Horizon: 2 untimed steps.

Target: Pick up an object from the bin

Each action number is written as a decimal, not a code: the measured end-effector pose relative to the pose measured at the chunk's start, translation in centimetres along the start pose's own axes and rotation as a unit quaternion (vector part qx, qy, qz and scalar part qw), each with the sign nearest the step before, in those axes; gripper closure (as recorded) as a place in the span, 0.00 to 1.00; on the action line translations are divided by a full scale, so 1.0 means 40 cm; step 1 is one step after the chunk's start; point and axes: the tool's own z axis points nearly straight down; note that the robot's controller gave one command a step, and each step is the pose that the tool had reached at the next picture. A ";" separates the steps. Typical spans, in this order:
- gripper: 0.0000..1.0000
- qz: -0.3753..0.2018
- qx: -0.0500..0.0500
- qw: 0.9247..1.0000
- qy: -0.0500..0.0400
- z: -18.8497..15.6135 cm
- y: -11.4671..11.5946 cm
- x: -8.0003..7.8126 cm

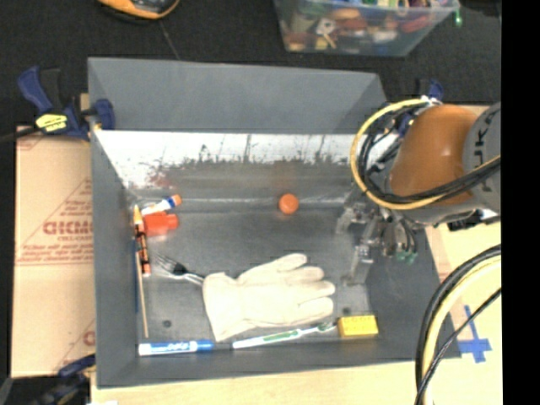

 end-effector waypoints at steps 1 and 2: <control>0.00 0.014 -0.002 1.000 0.005 0.116 0.152 0.046; 0.00 0.024 0.002 1.000 -0.003 0.067 0.023 0.049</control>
Offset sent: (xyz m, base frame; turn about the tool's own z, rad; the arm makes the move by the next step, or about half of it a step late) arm -0.0181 0.0146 -0.0279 0.0453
